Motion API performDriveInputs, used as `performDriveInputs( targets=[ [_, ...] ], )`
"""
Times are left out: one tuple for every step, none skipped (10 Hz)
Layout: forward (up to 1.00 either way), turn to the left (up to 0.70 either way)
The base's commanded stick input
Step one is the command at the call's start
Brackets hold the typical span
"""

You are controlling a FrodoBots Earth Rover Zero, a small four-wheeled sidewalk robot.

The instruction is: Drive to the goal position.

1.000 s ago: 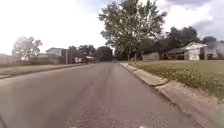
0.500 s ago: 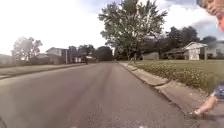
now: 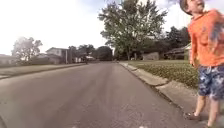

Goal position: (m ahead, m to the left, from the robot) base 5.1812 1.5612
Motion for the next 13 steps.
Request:
performDriveInputs(
  targets=[
    [0.08, 0.00],
    [0.07, 0.00],
    [0.07, 0.00],
    [0.07, 0.00],
    [0.08, 0.00],
    [0.08, 0.00],
    [0.07, 0.00],
    [0.08, 0.00],
    [0.09, 0.00],
    [0.08, 0.00],
    [0.07, 0.00],
    [0.07, 0.00],
    [0.07, 0.00]
  ],
)
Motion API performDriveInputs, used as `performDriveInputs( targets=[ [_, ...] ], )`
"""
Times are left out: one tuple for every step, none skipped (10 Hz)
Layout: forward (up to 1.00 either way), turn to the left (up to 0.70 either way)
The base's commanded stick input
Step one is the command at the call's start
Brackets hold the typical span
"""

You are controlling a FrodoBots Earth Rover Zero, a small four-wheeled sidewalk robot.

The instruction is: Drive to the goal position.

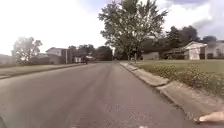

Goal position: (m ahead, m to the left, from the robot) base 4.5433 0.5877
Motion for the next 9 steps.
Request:
performDriveInputs(
  targets=[
    [0.07, 0.00],
    [0.08, 0.00],
    [0.07, 0.00],
    [0.08, 0.00],
    [0.07, 0.00],
    [0.08, 0.00],
    [0.07, 0.00],
    [0.07, 0.00],
    [0.08, 0.00]
  ],
)
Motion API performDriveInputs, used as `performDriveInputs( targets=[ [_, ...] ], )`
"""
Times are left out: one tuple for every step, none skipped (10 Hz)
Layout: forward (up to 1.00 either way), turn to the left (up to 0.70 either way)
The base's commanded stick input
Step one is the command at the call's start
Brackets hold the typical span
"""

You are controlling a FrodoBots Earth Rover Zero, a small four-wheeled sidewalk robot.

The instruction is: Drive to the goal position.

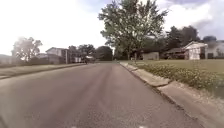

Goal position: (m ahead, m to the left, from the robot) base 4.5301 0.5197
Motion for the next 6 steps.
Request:
performDriveInputs(
  targets=[
    [0.08, 0.00],
    [0.07, 0.00],
    [0.07, 0.00],
    [0.07, 0.00],
    [0.07, 0.00],
    [0.07, 0.00]
  ],
)
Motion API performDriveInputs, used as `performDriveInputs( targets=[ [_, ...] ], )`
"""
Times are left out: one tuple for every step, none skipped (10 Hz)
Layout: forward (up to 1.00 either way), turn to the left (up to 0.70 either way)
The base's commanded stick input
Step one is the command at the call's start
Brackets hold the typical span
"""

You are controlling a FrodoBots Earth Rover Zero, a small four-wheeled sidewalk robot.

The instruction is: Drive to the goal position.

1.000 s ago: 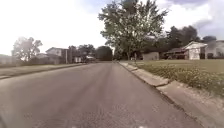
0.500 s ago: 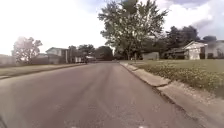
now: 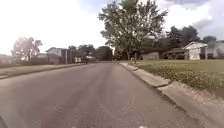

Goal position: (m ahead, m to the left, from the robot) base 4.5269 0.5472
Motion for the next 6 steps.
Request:
performDriveInputs(
  targets=[
    [0.08, 0.00],
    [0.08, 0.00],
    [0.08, 0.00],
    [0.08, 0.00],
    [0.07, 0.00],
    [0.08, 0.00]
  ],
)
